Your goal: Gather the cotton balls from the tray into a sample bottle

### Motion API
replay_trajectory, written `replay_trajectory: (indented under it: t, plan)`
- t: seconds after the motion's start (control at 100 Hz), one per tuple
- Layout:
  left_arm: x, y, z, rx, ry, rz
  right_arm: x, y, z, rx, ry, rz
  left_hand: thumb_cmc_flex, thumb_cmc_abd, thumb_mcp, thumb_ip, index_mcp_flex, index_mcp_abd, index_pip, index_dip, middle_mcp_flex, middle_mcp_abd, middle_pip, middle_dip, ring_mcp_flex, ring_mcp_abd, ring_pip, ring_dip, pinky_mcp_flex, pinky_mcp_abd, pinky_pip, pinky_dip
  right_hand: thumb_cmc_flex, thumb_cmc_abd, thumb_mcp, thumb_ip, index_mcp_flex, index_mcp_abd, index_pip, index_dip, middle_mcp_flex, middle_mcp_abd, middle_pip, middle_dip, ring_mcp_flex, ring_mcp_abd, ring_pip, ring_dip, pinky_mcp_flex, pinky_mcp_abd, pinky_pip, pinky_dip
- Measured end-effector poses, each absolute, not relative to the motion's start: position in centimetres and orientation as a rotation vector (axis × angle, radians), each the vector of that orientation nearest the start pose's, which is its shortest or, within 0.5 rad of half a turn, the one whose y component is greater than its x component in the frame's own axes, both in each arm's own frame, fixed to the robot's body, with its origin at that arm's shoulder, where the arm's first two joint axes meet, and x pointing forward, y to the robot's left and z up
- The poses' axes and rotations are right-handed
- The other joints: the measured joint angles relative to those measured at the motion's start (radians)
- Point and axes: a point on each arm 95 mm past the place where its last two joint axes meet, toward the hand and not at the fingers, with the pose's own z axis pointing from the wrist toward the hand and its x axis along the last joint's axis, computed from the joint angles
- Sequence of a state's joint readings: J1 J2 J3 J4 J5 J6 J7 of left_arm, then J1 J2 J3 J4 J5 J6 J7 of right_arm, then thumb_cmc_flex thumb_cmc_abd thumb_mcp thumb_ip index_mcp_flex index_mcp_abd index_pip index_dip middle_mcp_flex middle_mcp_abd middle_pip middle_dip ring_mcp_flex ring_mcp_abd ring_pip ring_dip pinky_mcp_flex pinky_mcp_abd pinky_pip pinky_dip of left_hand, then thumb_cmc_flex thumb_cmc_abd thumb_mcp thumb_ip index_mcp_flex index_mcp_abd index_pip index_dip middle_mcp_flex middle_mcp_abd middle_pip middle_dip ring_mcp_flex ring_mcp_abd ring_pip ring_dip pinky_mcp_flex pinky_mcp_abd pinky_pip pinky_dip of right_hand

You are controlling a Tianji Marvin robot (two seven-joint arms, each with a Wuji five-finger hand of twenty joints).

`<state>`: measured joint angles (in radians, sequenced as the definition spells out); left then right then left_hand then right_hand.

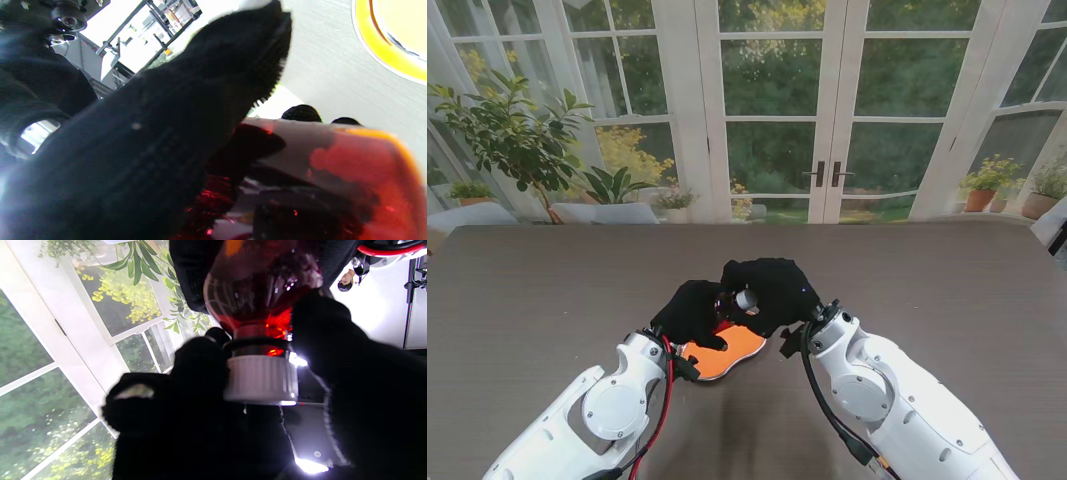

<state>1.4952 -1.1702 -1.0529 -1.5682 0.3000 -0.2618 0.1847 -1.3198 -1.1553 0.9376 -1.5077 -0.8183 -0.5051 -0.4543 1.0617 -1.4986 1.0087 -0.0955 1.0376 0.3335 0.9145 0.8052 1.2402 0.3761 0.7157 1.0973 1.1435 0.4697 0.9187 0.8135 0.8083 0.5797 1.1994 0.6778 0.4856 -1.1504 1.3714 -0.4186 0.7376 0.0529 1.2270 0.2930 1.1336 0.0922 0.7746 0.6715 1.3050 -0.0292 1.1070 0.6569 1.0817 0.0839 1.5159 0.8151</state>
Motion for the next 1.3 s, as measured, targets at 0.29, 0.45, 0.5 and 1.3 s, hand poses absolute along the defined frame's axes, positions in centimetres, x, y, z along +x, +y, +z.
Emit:
replay_trajectory:
  t: [0.29, 0.45, 0.5, 1.3]
  plan:
    - [39.70, -7.55, -30.57, -1.606, 1.048, -2.318, 40.57, 11.22, -25.52, 0.741, 1.303, 2.419, 0.000, 0.000, 0.000, 0.000, 0.000, 0.000, 0.000, 0.000, 0.000, 0.000, 0.000, 0.000, 0.000, 0.000, 0.000, 0.000, 0.000, 0.000, 0.000, 0.000, 0.000, 0.114, -0.036, -0.001, 0.017, -0.054, 0.025, -0.048, 0.007, 0.002, -0.003, 0.053, 0.006, -0.032, 0.239, 0.198, 0.027, -0.024, 0.130, 0.062]
    - [39.69, -7.57, -30.61, -1.607, 1.041, -2.318, 40.74, 11.21, -25.65, 0.816, 1.323, 2.442, 0.000, -0.001, 0.000, 0.000, 0.000, 0.000, 0.000, 0.000, 0.000, 0.000, 0.000, 0.000, 0.000, 0.000, 0.000, 0.000, 0.000, 0.000, 0.000, 0.000, 0.000, 0.139, -0.037, -0.001, -0.041, -0.055, 0.114, -0.049, 0.007, 0.015, 0.026, 0.168, 0.011, -0.039, 0.379, 0.315, 0.040, -0.024, 0.199, 0.095]
    - [39.66, -7.62, -30.61, -1.605, 1.040, -2.321, 40.75, 11.17, -25.69, 0.833, 1.323, 2.453, 0.000, -0.002, 0.000, 0.000, 0.000, 0.000, 0.000, 0.000, 0.000, 0.000, 0.000, 0.000, 0.000, 0.000, 0.000, 0.000, 0.000, 0.000, 0.000, 0.000, 0.000, 0.139, -0.037, -0.001, -0.045, -0.055, 0.125, -0.049, 0.007, 0.017, 0.038, 0.188, 0.014, -0.040, 0.424, 0.355, 0.046, -0.024, 0.214, 0.114]
    - [39.36, -7.54, -30.07, -1.516, 1.037, -2.386, 41.08, 11.08, -26.35, 0.966, 1.316, 2.465, -0.334, 0.112, -0.132, 0.001, -0.177, 0.002, -0.639, -0.332, -0.339, -0.017, -0.554, -0.678, -0.565, -0.015, -0.529, -0.319, -0.632, -0.154, -0.229, -0.159, 0.000, 0.151, -0.038, -0.001, -0.072, -0.171, 0.188, -0.049, 0.007, 0.006, 0.107, 0.297, 0.030, -0.059, 0.535, 0.493, 0.067, -0.042, 0.281, 0.180]
